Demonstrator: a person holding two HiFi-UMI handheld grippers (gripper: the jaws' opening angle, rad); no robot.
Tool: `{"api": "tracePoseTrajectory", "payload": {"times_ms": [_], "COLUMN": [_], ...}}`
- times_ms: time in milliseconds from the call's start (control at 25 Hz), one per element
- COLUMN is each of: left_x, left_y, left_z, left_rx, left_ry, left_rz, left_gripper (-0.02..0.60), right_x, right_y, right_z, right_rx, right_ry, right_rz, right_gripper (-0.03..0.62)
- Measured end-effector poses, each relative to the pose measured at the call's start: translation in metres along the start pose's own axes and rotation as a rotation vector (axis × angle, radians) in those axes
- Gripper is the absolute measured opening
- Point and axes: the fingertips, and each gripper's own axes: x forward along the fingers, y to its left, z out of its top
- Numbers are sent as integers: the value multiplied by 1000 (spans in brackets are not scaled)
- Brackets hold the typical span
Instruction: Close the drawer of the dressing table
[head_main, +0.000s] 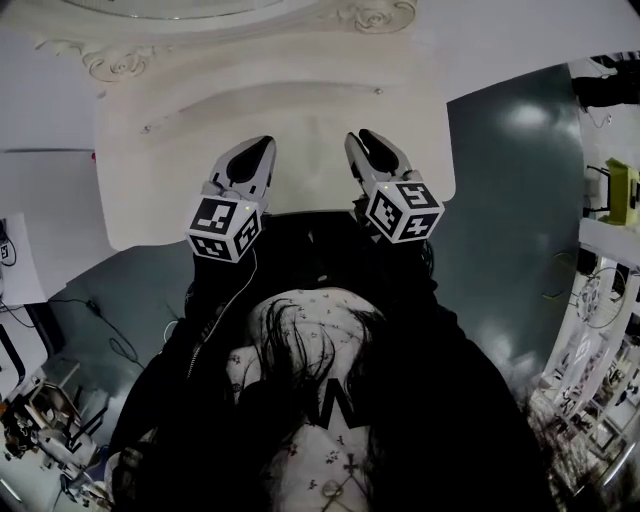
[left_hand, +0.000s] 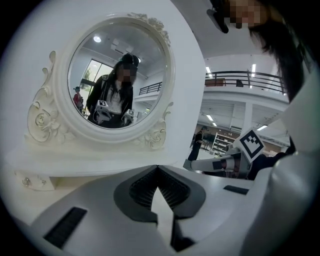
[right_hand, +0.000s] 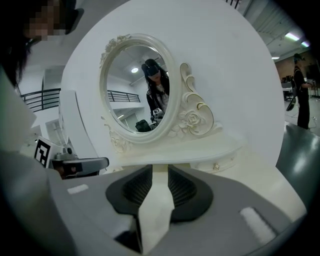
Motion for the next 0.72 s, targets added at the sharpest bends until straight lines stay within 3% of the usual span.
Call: {"api": "tracePoseTrajectory", "payload": {"times_ms": [320, 720], "left_x": [-8, -9], "left_y": [0, -25], "left_z": [0, -4], "left_rx": [56, 46], "left_ry": [15, 9], "left_rz": [-112, -168], "left_gripper": [0, 0], "right_x": [-13, -48], "right_y": [43, 53], "right_z": [-14, -24], "right_rx": [21, 9], "right_ry": [-44, -36], "right_rz": [-30, -67], "right_gripper": [106, 83]}}
